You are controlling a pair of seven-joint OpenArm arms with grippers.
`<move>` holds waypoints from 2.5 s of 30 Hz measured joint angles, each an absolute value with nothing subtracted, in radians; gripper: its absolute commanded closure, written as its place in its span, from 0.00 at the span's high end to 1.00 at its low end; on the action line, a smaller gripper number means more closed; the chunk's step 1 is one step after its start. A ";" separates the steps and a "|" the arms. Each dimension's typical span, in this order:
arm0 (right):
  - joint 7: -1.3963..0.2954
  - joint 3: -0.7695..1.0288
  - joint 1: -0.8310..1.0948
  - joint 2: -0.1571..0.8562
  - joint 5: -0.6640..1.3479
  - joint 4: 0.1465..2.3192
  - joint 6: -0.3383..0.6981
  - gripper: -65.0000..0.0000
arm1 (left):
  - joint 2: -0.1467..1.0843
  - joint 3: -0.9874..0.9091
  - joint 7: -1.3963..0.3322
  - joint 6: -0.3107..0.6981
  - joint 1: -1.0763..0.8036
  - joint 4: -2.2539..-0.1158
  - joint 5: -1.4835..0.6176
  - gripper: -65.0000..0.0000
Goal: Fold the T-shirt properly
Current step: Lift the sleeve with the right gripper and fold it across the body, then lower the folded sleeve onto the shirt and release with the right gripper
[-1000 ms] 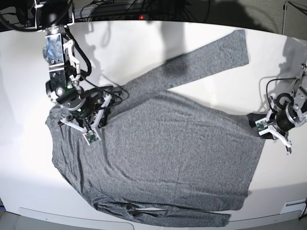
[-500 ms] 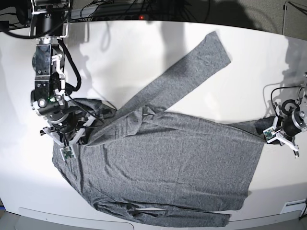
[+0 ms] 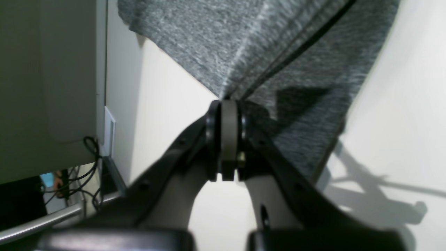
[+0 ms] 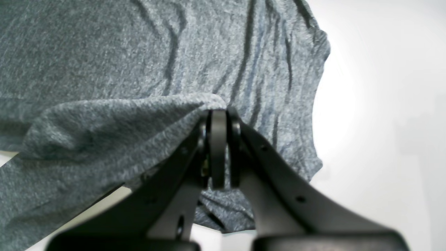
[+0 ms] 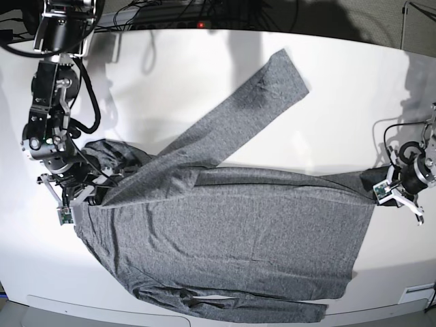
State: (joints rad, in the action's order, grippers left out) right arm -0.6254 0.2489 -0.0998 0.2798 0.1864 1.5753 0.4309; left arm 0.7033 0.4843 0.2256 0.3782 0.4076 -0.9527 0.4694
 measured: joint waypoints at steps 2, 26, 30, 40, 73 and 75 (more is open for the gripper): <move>-0.619 0.249 -0.099 0.279 0.187 1.575 0.431 0.00 | 0.703 0.484 0.226 0.319 0.408 -0.953 0.470 0.00; -0.599 0.249 -0.229 0.280 0.179 1.377 0.461 0.00 | 0.603 0.484 0.233 0.294 0.456 -0.935 0.476 0.00; -0.580 0.249 -0.265 0.279 0.179 1.324 0.479 0.00 | 0.554 0.484 0.234 0.295 0.492 -0.826 0.476 0.00; -0.529 0.251 -0.355 0.279 0.121 1.171 0.483 0.00 | 0.482 0.480 0.317 0.289 0.623 -0.593 0.476 0.00; -0.433 0.253 -0.393 0.279 0.114 1.097 0.495 0.00 | 0.476 0.480 0.300 0.245 0.643 -0.514 0.476 0.00; -0.417 0.253 -0.393 0.279 0.126 1.068 0.495 0.00 | 0.462 0.480 0.292 0.243 0.654 -0.470 0.474 0.00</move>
State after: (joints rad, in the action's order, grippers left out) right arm -0.4171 0.2527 -0.3931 0.2794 0.1265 1.0679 0.4946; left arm 0.4618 0.4797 0.2924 0.2428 0.6544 -0.4702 0.4736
